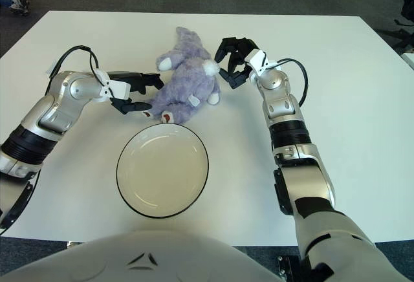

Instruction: Put the doll into the plate.

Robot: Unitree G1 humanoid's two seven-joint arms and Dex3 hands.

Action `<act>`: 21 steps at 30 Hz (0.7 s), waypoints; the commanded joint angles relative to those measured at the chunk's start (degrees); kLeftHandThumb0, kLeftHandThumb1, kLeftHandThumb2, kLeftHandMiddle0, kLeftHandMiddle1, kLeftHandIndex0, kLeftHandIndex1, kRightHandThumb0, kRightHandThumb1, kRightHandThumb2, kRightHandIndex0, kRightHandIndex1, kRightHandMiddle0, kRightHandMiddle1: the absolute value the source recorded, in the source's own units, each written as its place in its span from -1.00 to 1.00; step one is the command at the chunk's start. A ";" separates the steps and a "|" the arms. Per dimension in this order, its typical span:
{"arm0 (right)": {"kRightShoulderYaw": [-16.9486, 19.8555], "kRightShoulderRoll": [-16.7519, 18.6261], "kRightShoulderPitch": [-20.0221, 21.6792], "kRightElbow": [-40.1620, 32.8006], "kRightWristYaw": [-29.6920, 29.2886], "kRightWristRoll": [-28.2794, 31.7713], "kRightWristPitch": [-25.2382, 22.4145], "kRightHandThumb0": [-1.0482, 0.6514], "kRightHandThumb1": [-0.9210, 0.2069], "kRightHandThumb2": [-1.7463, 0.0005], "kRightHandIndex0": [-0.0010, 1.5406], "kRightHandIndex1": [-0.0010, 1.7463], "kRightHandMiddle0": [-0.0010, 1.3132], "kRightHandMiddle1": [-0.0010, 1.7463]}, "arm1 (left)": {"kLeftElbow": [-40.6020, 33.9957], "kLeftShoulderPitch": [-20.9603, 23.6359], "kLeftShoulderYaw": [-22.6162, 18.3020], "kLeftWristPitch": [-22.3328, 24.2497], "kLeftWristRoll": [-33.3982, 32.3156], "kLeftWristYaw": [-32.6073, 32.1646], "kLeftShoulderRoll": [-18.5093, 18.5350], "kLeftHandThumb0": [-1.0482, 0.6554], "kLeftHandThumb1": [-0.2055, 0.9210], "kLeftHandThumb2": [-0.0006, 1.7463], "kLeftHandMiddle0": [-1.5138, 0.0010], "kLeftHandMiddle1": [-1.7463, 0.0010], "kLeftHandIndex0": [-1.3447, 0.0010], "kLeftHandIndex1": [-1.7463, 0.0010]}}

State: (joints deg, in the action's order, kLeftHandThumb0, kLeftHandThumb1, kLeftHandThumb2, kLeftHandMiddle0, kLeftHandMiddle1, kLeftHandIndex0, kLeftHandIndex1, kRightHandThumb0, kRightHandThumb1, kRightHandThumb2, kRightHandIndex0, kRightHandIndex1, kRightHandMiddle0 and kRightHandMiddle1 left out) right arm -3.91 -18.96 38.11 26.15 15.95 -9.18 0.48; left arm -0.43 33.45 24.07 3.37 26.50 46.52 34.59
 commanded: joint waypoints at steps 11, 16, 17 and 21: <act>0.29 -0.37 -0.71 -1.19 1.36 1.49 -0.61 0.22 0.48 -0.66 -0.06 1.00 0.23 0.56 | 3.82 1.12 0.28 -2.26 3.62 -3.58 -2.22 -1.00 1.00 0.03 0.85 -0.25 1.00 -0.02; 0.34 -0.52 -0.88 -1.45 1.75 1.61 -0.73 0.22 0.48 -0.67 -0.04 1.00 0.22 0.56 | 4.00 0.93 0.04 -2.33 4.04 -4.02 -2.89 -1.00 1.00 0.02 0.81 -0.20 1.00 -0.04; 0.36 -0.53 -0.88 -1.45 1.89 1.68 -0.69 0.22 0.48 -0.67 -0.04 1.00 0.22 0.56 | 4.16 0.86 0.00 -2.21 4.04 -4.32 -3.24 -1.00 1.00 0.02 0.80 -0.20 1.00 -0.04; 0.50 -0.51 -0.92 -1.44 2.45 2.11 -0.68 0.22 0.47 -0.67 -0.03 1.00 0.18 0.58 | 4.82 0.72 0.01 -2.08 3.95 -5.10 -4.24 -1.00 1.00 0.03 0.72 -0.25 1.00 -0.02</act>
State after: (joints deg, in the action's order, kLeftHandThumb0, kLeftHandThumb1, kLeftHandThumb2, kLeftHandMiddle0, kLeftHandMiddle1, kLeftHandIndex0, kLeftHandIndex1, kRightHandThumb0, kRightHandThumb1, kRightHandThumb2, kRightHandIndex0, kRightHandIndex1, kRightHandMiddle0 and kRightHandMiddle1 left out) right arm -3.91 -19.00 37.51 25.77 17.61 -7.87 -0.03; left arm 3.53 33.47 24.15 1.41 29.84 42.41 30.96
